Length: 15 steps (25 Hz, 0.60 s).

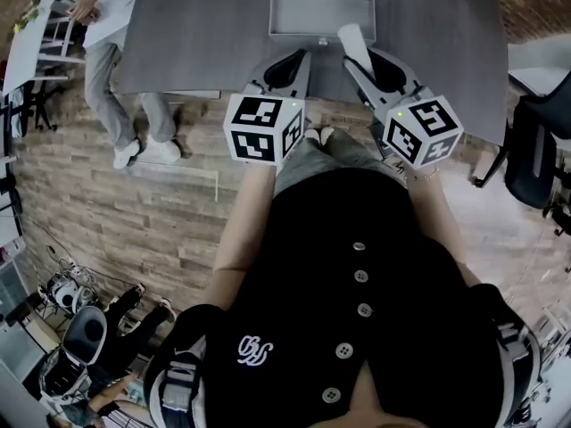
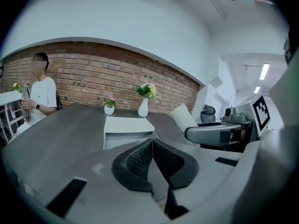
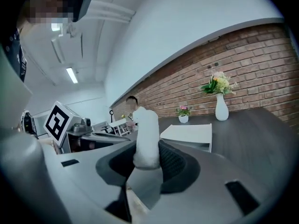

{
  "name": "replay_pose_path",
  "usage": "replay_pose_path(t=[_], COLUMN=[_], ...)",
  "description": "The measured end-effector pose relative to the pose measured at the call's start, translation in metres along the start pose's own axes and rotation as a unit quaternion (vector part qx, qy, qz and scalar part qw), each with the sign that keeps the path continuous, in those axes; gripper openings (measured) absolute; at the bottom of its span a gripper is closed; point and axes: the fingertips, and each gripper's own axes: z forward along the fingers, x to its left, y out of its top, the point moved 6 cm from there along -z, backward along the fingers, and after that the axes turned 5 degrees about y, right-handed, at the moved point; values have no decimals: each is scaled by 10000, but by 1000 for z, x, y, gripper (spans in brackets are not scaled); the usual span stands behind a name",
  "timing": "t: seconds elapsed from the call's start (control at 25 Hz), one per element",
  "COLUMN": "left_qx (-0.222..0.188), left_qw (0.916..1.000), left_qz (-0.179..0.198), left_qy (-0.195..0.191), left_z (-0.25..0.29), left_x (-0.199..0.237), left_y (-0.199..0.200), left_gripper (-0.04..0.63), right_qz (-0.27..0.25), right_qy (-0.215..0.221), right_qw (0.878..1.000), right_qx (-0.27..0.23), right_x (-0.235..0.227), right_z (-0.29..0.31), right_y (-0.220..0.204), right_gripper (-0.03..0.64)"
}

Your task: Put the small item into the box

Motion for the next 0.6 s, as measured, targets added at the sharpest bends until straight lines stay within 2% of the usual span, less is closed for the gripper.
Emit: replay_pose_path(t=[0.16,0.36,0.48,0.6], left_qx=[43,58,50,130], left_qw=[9999,9999,9999,9996], left_qz=[19,-127,-147,-263], left_qy=[-104,-10,-16,55], left_z=[10,22,27,37], left_x=[-3,11,18,30], left_y=[11,20,21,19], left_gripper=[14,14,14,14], right_qz=[-72,-591,-918,-1214], right_qy=[-93,77,151,270], right_qw=[9999,9960,9896,9778], right_qx=[124,661,1101,1684], right_x=[-12,-31,-47,-67], right_z=[2,28,51,83], right_y=[11,31,37,35], right_gripper=[134,135,134,134])
